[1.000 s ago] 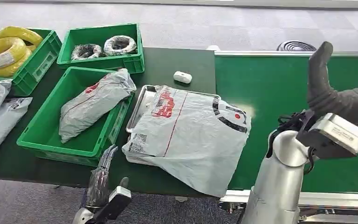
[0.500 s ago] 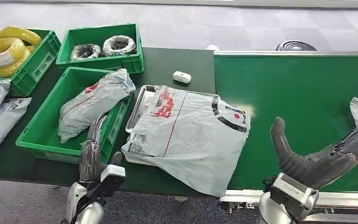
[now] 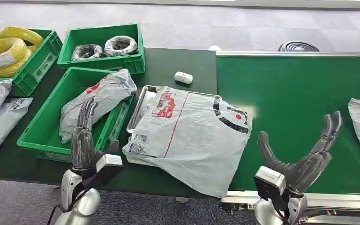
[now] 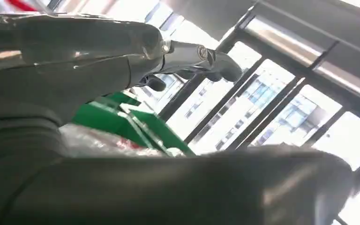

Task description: Moved the parcel from conveyor to table for the left to box.

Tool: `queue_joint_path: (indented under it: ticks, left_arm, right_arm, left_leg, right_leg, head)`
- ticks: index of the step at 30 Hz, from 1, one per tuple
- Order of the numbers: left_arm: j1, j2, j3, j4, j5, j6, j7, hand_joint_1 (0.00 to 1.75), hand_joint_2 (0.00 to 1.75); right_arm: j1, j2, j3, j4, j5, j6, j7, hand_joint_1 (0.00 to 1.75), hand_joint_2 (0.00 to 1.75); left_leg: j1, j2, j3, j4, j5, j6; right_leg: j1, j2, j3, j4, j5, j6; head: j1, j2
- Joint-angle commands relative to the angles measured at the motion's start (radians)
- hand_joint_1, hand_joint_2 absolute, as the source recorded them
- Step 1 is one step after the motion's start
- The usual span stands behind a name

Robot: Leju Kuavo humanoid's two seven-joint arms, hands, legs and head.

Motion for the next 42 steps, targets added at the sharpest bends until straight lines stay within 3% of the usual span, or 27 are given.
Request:
queue_joint_path:
  ticks: [1, 7, 14, 15, 23, 33, 42]
  left_arm:
    - [-0.229, 0.003, -0.116, 0.121, -0.183, -0.073, 0.058, 0.0, 1.75]
    - [-0.243, -0.006, -0.147, 0.141, -0.214, -0.088, 0.065, 0.0, 1.75]
    - [-0.486, -0.125, -0.346, 0.417, -0.263, -0.2, 0.134, 0.0, 1.75]
    - [-0.502, -0.141, -0.382, 0.449, -0.27, -0.22, 0.141, 0.0, 1.75]
    - [-0.445, -0.162, -0.524, 0.664, -0.189, -0.309, 0.101, 0.0, 1.75]
    - [-0.5, -0.238, -0.545, 0.962, -0.138, -0.339, 0.071, 0.0, 1.75]
    - [-0.534, -0.225, -0.513, 1.044, -0.125, -0.308, 0.106, 0.0, 1.75]
  right_arm:
    - [-0.033, -0.005, -0.012, 0.193, 0.009, 0.0, -0.003, 0.0, 1.75]
    - [-0.038, -0.005, -0.011, 0.202, 0.01, 0.0, -0.003, 0.0, 1.75]
    - [-0.088, -0.005, -0.047, 0.277, 0.028, 0.0, -0.003, 0.0, 1.75]
    - [-0.091, -0.005, -0.056, 0.283, 0.029, 0.0, -0.003, 0.0, 1.75]
    - [-0.088, -0.005, -0.085, 0.324, 0.053, 0.0, 0.035, 0.0, 1.75]
    - [-0.143, -0.005, -0.189, 0.472, 0.13, 0.0, 0.054, 0.0, 1.75]
    - [-0.136, -0.005, -0.143, 0.469, 0.146, 0.0, 0.09, 0.0, 1.75]
  left_leg:
    - [0.001, -0.002, 0.0, 0.0, 0.001, 0.0]
    - [0.0, 0.001, 0.001, -0.001, 0.0, 0.0]
    - [0.001, -0.007, -0.003, 0.002, 0.002, 0.001]
    - [0.001, -0.005, -0.002, 0.001, 0.002, 0.001]
    - [-0.001, -0.001, 0.004, -0.002, 0.001, 0.001]
    - [-0.002, 0.001, 0.003, -0.002, 0.001, 0.001]
    - [-0.002, 0.003, 0.001, 0.0, 0.0, 0.0]
  right_leg:
    - [0.001, -0.006, 0.002, -0.001, 0.0, 0.001]
    - [0.0, -0.001, 0.002, -0.001, 0.0, 0.0]
    - [0.0, -0.011, 0.001, -0.001, 0.0, 0.001]
    - [0.0, -0.008, 0.0, -0.001, 0.0, 0.001]
    - [-0.002, -0.003, 0.005, -0.004, 0.001, 0.001]
    - [-0.001, -0.003, 0.003, -0.004, 0.002, 0.001]
    - [-0.001, -0.001, 0.001, -0.001, 0.001, 0.001]
  head:
    - [0.0, 0.0]
    - [0.0, 0.0]
    - [0.0, 0.0]
    - [0.0, 0.0]
    - [0.0, 0.0]
    - [0.0, 0.0]
    - [0.0, 0.0]
